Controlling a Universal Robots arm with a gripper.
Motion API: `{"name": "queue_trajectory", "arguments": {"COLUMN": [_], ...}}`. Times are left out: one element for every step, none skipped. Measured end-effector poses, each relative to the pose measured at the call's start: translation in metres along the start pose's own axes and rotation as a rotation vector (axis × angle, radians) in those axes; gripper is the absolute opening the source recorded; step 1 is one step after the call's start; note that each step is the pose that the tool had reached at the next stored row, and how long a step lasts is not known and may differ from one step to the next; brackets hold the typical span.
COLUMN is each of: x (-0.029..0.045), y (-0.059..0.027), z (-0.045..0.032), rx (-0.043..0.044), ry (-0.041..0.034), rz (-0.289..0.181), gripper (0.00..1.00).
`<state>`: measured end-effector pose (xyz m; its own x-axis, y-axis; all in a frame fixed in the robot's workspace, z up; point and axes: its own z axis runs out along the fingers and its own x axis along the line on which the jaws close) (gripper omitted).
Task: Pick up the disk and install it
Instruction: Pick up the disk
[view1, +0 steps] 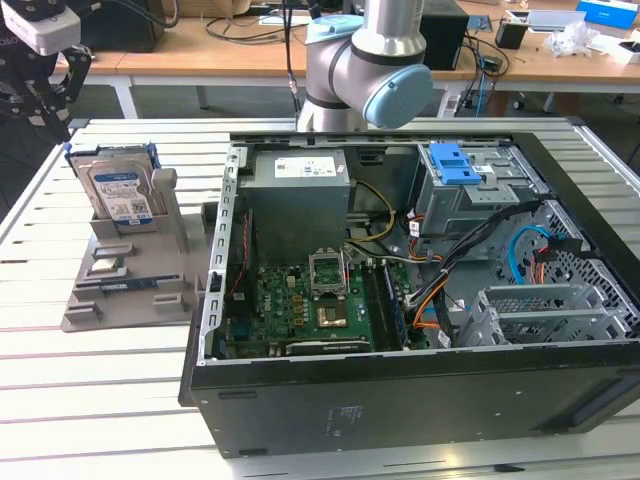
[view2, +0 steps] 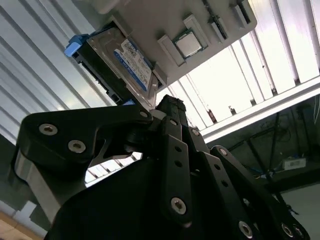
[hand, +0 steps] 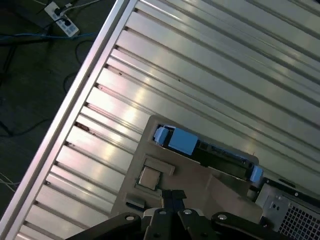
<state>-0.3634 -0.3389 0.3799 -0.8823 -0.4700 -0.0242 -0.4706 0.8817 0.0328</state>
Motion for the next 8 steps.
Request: {"name": "queue_trajectory", "arguments": {"x": [0.0,0.0,0.0,0.0,0.0,0.0,0.0,0.0], "y": [0.0,0.0,0.0,0.0,0.0,0.0,0.0,0.0], "z": [0.0,0.0,0.0,0.0,0.0,0.0,0.0,0.0], "rx": [-0.0006,-0.0009,-0.0012,-0.0016,-0.0019,-0.0022,-0.0025,-0.0031], "ry": [0.0009,0.0012,0.0017,0.0023,0.0026,0.0031,0.0034,0.0042], "rz": [-0.024,-0.037,-0.051,-0.068,-0.081,-0.094,-0.105,-0.127], "gripper": [0.11,0.11,0.11,0.11,0.11,0.11,0.11,0.11]}}
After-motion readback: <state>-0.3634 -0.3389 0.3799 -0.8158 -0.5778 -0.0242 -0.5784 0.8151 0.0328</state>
